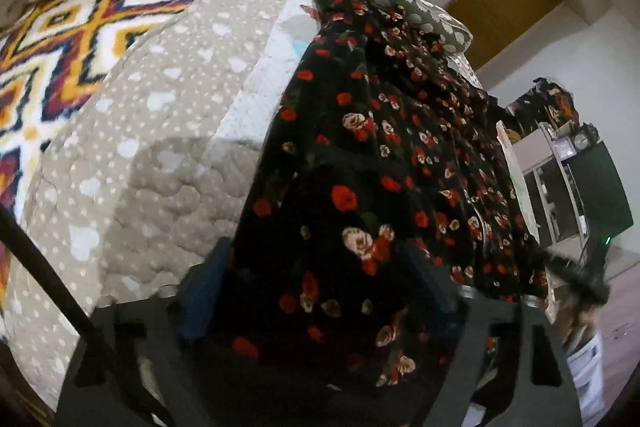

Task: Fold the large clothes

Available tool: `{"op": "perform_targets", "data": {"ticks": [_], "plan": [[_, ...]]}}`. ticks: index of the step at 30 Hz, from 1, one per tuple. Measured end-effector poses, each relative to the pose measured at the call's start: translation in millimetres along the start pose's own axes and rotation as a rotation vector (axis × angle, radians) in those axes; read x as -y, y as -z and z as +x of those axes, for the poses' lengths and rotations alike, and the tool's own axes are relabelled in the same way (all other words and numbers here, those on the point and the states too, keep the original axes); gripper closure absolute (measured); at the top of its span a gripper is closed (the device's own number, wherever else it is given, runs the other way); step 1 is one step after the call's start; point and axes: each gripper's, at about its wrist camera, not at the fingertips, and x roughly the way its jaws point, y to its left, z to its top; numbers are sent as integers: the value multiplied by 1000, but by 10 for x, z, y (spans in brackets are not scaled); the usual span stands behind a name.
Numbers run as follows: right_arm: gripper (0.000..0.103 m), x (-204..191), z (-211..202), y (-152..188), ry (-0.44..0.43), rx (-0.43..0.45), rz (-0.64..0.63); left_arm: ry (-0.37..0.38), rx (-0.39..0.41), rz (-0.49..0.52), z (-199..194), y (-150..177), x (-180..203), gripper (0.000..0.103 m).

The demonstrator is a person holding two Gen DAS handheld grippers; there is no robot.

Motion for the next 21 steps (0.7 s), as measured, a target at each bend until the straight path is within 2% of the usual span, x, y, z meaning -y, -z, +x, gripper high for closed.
{"op": "perform_targets", "data": {"ticks": [2,3,5,11,14,17,21], "plan": [[34,176,108,201,-74,-15,72,30,-3,-22,-40,19,-42,37],[34,228,111,278,-107,-16,97,52,-6,-35,-70,33,-72,38],[34,325,148,409,-180,8,159,70,-7,-53,-111,57,-126,39],[34,391,126,610,-319,65,240,117,5,-89,-195,171,-173,39],[34,447,91,718,-365,75,268,152,13,-103,-252,207,-201,39],[34,508,31,807,-391,92,301,175,55,-149,-375,203,-302,39],[34,610,-47,849,-386,126,359,126,89,-173,-469,135,-434,36]]}}
